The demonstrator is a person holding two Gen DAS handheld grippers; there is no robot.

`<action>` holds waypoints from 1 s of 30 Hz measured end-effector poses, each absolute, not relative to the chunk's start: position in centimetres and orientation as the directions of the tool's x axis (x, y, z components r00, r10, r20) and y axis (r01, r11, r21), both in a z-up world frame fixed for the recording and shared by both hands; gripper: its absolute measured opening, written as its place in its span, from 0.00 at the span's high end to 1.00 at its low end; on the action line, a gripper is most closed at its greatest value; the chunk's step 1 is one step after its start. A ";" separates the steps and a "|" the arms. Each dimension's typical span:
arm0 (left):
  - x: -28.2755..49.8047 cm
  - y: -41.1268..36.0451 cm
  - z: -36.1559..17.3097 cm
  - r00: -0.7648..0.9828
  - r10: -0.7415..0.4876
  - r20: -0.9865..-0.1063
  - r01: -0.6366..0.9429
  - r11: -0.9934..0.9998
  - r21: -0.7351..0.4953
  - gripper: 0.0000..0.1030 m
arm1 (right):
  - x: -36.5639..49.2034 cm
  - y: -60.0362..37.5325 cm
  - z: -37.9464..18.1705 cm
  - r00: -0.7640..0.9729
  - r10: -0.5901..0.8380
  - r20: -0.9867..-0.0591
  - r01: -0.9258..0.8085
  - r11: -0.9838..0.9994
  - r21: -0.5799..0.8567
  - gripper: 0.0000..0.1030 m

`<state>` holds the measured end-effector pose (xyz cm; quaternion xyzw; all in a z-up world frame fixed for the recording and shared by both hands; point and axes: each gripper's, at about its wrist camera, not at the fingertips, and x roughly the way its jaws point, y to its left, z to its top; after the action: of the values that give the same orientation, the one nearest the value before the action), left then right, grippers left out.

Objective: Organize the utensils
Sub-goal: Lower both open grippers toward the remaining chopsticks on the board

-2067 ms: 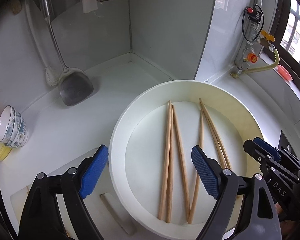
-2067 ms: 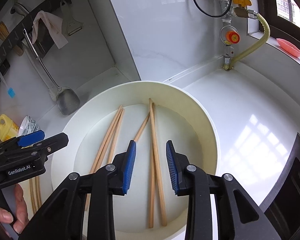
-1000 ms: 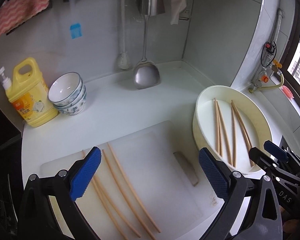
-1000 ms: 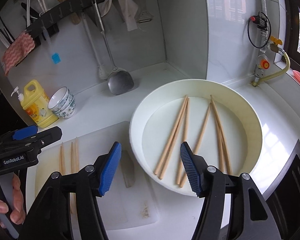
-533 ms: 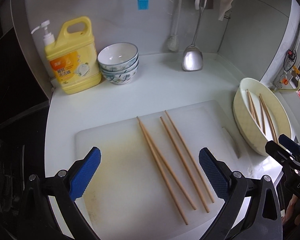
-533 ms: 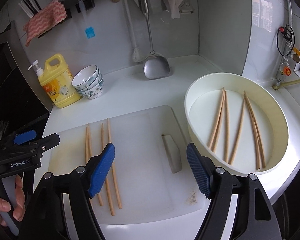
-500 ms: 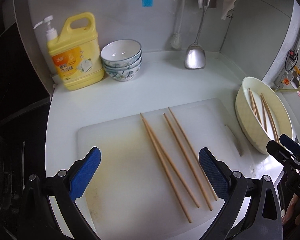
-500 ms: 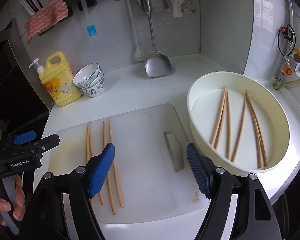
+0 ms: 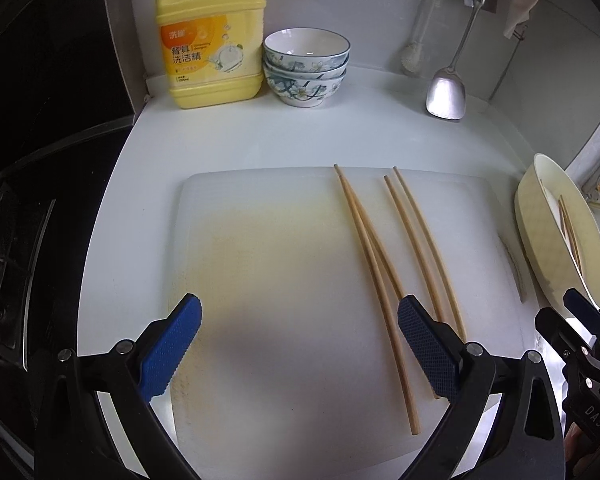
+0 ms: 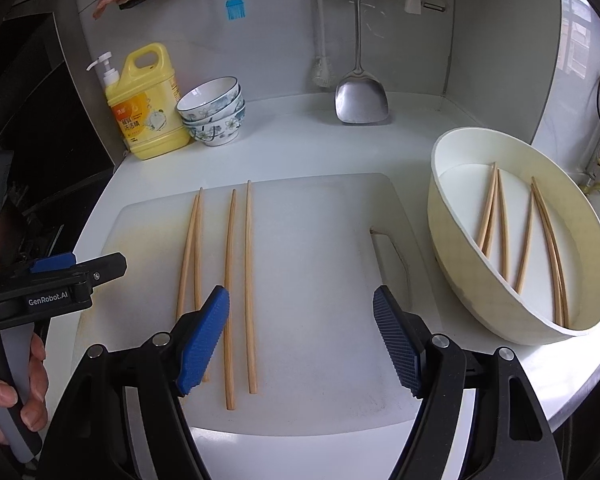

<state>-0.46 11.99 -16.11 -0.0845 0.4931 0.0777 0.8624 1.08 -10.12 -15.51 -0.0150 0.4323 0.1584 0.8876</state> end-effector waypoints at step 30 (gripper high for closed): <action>-0.4 7.8 -21.2 0.553 0.183 -0.813 -0.247 0.968 0.050 0.05 | 1.2 -11.5 -19.8 0.642 0.334 -0.690 -0.353 0.928 0.121 0.31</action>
<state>-0.42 7.79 -21.24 -0.0347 0.4567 0.1221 0.8805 1.18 -11.55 -19.84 -0.0122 0.3784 0.1895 0.9059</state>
